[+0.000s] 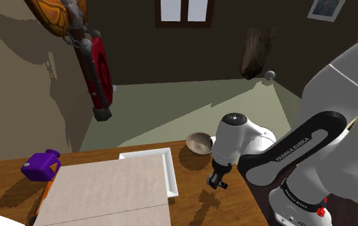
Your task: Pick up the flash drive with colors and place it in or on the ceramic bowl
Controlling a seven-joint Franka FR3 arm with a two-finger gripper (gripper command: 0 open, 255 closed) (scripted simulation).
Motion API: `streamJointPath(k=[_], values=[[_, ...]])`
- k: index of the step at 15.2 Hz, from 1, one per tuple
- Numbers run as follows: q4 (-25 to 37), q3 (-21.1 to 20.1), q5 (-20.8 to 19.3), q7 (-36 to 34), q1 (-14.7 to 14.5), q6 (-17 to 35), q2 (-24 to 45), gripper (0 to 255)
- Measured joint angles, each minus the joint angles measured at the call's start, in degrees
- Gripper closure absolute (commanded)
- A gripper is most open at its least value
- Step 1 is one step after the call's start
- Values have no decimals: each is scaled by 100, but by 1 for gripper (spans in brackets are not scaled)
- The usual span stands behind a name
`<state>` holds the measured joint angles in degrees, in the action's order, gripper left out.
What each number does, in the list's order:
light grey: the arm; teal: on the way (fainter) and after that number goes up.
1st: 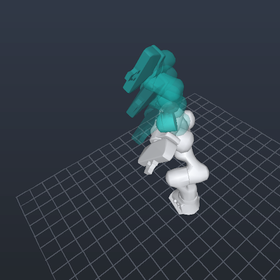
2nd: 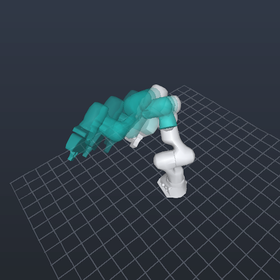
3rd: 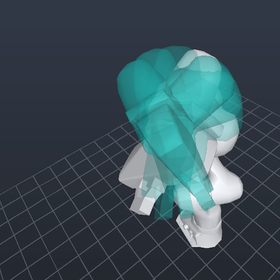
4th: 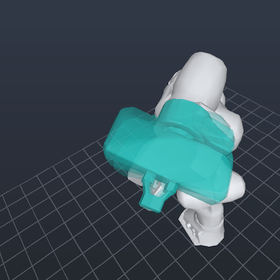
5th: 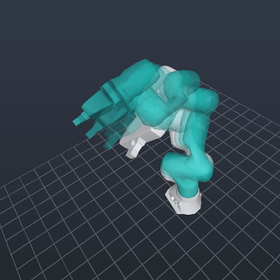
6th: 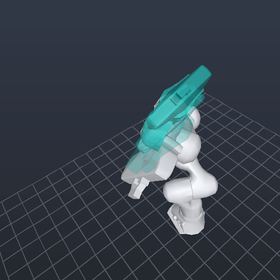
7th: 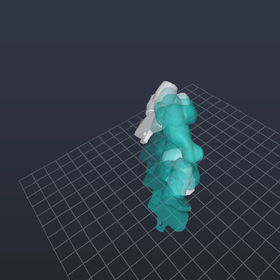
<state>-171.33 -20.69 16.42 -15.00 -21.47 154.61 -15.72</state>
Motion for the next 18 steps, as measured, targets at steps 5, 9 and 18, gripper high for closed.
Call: streamJointPath(k=[5, 9, 18], values=[[75, 89, 4, 24, -42, -686, -613, 255], [139, 156, -13, 24, -70, -1204, -1067, 255], [558, 536, -403, 396, 342, -1832, -1259, 255]])
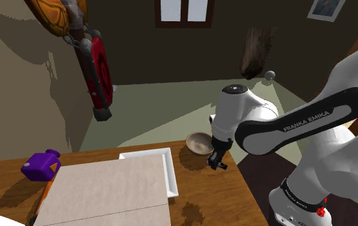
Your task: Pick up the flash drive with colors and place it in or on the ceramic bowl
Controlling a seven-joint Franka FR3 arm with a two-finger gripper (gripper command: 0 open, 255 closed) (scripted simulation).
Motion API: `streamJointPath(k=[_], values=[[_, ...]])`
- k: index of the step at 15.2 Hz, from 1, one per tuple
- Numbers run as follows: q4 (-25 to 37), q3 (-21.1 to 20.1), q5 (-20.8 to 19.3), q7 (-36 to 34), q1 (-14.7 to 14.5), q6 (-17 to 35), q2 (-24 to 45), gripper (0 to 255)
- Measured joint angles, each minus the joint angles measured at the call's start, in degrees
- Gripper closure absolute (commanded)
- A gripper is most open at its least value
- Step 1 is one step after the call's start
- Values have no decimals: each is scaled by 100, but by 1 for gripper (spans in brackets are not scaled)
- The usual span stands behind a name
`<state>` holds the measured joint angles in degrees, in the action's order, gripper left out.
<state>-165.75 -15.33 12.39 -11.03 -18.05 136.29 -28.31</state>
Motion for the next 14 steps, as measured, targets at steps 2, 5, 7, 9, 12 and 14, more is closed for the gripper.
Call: streamJointPath(k=[2, 5, 7, 9, 12, 14], values=[[183, 203, -206, 258, 252, -36, 160, 255], [560, 429, -482, 565, 587, 92, 681, 255], [840, 600, -664, 790, 804, 164, 1041, 255], [1153, 745, -797, 975, 966, 123, 1319, 255], [1665, 943, -968, 1237, 1176, 120, 1837, 255], [1961, 1037, -1038, 1366, 1269, 107, 2122, 255]])
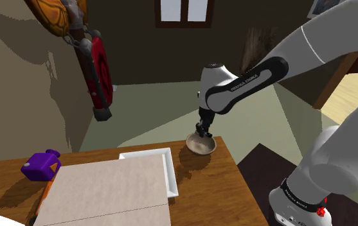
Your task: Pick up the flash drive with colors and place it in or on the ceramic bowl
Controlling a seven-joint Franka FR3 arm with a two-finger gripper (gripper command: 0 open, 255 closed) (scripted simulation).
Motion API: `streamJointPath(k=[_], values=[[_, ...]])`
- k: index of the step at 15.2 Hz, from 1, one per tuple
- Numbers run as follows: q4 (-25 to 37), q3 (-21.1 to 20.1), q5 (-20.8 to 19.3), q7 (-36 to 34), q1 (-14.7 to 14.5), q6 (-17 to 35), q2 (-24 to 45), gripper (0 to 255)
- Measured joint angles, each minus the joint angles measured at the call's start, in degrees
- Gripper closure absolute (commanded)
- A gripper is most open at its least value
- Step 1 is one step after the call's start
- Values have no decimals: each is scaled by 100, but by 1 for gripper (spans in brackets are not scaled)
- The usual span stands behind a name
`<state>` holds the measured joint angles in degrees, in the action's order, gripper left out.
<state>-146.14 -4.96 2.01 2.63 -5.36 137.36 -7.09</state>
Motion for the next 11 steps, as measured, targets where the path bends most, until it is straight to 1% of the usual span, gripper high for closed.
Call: streamJointPath(k=[3, 11], values=[[87, 55, -42, 79, 55, 157, 249, 255], [-11, 54, -95, 50, 60, 806, 804, 255]])
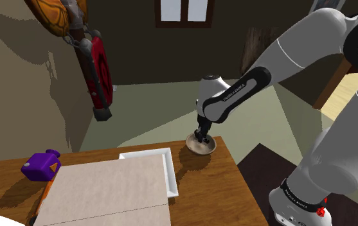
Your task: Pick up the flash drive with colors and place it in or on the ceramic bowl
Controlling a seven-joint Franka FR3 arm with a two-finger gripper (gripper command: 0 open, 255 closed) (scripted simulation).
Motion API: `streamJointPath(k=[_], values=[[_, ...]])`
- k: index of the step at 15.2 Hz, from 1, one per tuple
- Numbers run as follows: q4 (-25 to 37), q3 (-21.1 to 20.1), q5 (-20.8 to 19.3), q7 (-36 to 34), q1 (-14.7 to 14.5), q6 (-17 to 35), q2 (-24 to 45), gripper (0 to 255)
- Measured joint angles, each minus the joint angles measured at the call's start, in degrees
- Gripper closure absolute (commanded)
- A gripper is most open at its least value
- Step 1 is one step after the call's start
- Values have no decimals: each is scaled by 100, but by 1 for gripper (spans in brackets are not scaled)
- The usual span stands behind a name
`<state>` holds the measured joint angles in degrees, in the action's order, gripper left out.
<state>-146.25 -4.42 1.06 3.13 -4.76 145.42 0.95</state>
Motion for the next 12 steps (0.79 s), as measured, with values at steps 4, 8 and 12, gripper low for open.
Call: streamJointPath(k=[4, 8, 12], values=[[-41, 2, -27, -20, -1, 296, 253, 255], [-28, 4, -34, -22, 0, 338, 307, 255], [-28, 5, -35, -21, 0, 342, 310, 0]])
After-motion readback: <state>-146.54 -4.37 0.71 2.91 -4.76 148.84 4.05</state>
